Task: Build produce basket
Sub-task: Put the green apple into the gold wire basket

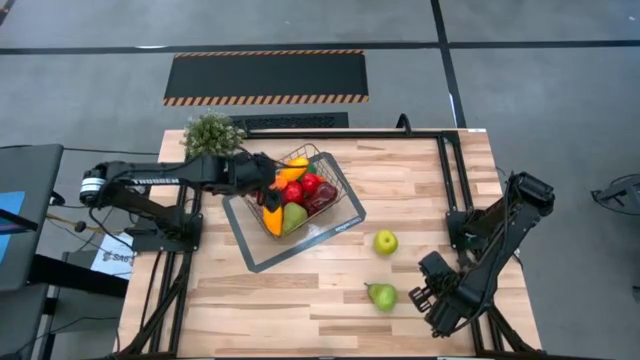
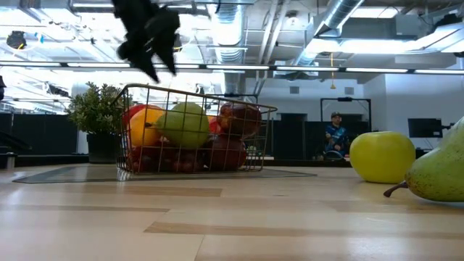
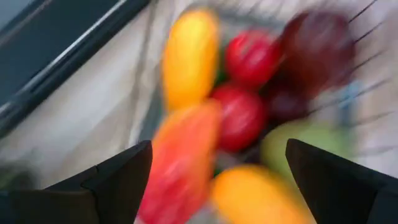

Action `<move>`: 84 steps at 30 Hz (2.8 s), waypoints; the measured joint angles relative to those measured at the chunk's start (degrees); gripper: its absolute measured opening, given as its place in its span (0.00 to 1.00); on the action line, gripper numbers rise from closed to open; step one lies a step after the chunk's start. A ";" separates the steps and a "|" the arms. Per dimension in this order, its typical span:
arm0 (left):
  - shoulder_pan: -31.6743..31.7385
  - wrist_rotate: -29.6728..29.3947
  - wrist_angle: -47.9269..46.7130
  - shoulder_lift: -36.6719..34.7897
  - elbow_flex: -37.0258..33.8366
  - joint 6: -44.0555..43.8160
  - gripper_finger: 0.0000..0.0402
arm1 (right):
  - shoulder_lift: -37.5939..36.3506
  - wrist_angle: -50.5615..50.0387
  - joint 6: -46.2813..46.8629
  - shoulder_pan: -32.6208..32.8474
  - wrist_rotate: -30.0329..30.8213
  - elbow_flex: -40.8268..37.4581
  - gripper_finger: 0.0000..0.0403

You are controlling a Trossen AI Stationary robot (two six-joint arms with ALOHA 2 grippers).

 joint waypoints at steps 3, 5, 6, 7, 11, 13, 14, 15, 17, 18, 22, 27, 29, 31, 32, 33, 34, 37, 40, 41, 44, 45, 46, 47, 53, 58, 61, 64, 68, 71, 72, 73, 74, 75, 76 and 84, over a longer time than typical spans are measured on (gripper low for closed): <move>-1.13 5.79 10.39 0.00 1.37 -0.90 0.88 | 0.00 1.31 3.62 0.70 -0.22 0.00 0.05; -2.59 7.93 20.63 0.87 1.29 -1.83 0.88 | 0.00 2.42 6.37 1.59 -0.26 0.00 0.05; -3.55 8.15 25.71 1.98 1.37 -1.79 0.89 | 0.00 3.06 7.44 2.05 -0.32 0.00 0.05; -4.37 8.47 29.61 3.32 1.39 -1.29 0.89 | 0.00 3.74 8.47 2.59 -0.36 0.00 0.05; -7.24 12.47 39.15 12.30 4.60 4.19 0.89 | 0.01 6.31 11.49 4.87 -0.42 0.00 0.05; -8.25 15.55 41.37 17.81 8.22 7.13 0.89 | 0.00 6.65 12.90 5.98 -0.42 0.00 0.05; -8.72 16.94 42.34 20.65 10.23 8.43 0.89 | 0.02 6.82 13.47 6.58 -0.40 0.00 0.05; -9.04 18.18 43.21 23.34 12.43 9.81 0.89 | 0.02 6.79 14.06 6.97 -0.39 0.00 0.05; -9.41 20.26 43.80 28.51 17.79 13.15 0.89 | 0.02 6.87 14.91 7.72 -0.39 0.00 0.05; -9.60 21.12 43.80 30.91 20.57 15.20 0.89 | 0.02 6.94 15.43 8.07 -0.39 0.00 0.05; -10.09 22.52 40.12 40.19 30.89 21.57 0.89 | 0.02 6.94 17.38 9.03 -0.37 0.00 0.05; -10.16 22.58 33.95 50.43 43.12 25.47 0.89 | 0.02 7.06 17.60 9.39 -0.35 0.00 0.06; -10.15 22.56 30.96 53.81 47.06 27.95 0.89 | 0.02 7.02 17.60 9.37 -0.33 0.00 0.06; -10.24 22.53 30.16 57.14 50.43 30.16 0.89 | 0.02 7.03 17.57 9.37 -0.33 0.00 0.06; -10.26 22.52 29.91 58.37 51.74 30.84 0.89 | 0.02 7.02 17.36 9.37 -0.31 0.00 0.06; -10.30 22.54 29.43 59.68 52.85 31.20 0.89 | 0.02 6.97 17.30 9.37 -0.31 0.00 0.06; -10.32 22.54 30.12 60.81 54.01 31.35 0.89 | 0.02 6.88 17.30 9.37 -0.28 0.00 0.05; -10.20 22.55 30.48 63.01 54.96 31.39 0.89 | 0.02 6.97 17.28 9.37 -0.28 0.00 0.05; -9.73 23.79 31.26 64.29 54.85 31.38 0.89 | 0.02 6.77 17.12 9.37 -0.28 0.00 0.05; -9.62 24.11 30.89 64.43 54.83 31.36 0.89 | 0.02 6.69 17.12 9.37 -0.28 0.00 0.05; -9.49 24.43 31.35 65.20 54.81 32.01 0.89 | 0.01 6.29 17.10 9.37 -0.24 0.00 0.06; -9.49 24.42 31.72 65.54 54.87 32.55 0.89 | 0.02 6.21 17.10 9.39 -0.24 0.00 0.06; -9.53 24.42 31.28 65.76 54.80 32.87 0.89 | 0.02 6.19 17.10 9.39 -0.24 0.00 0.06; -9.56 24.15 31.05 65.94 54.67 32.96 0.89 | 0.02 6.17 17.10 9.39 -0.24 0.00 0.06; -9.34 24.38 31.38 68.06 54.80 32.20 0.89 | 0.02 5.98 17.11 9.39 -0.24 0.00 0.05; -9.34 24.01 31.08 69.13 54.98 32.04 0.89 | 0.02 5.74 17.12 9.39 -0.31 0.00 0.06; -9.35 23.92 31.19 69.22 54.98 33.18 0.88 | 0.02 5.68 17.12 9.37 -0.32 0.00 0.06; -9.36 23.11 30.98 69.22 54.98 33.26 0.86 | 0.02 5.69 17.14 9.37 -0.34 0.00 0.06; -9.36 23.31 30.07 69.22 55.06 31.09 0.79 | 0.02 5.56 17.14 9.37 -0.37 0.00 0.05; -9.43 23.16 29.21 69.18 55.38 29.73 0.74 | 0.02 5.54 17.14 9.37 -0.37 0.00 0.05; -9.45 23.13 28.41 69.18 55.80 29.47 0.73 | 0.02 5.52 17.14 9.37 -0.37 0.00 0.05; -9.45 23.11 27.56 69.18 56.31 29.29 0.73 | 0.02 5.56 17.12 9.37 -0.37 0.00 0.05; -9.45 23.11 26.37 69.22 57.07 29.16 0.72 | 0.02 5.54 17.14 9.37 -0.37 0.00 0.05; -9.45 23.11 25.09 69.30 57.88 28.85 0.72 | 0.02 5.52 17.14 9.37 -0.38 0.00 0.06; -9.45 23.11 23.86 69.43 58.76 28.67 0.73 | 0.02 5.55 17.14 9.37 -0.39 0.00 0.06; -8.97 23.44 9.17 68.75 70.74 27.77 0.73 | 0.02 5.51 17.12 9.37 -0.31 0.00 0.05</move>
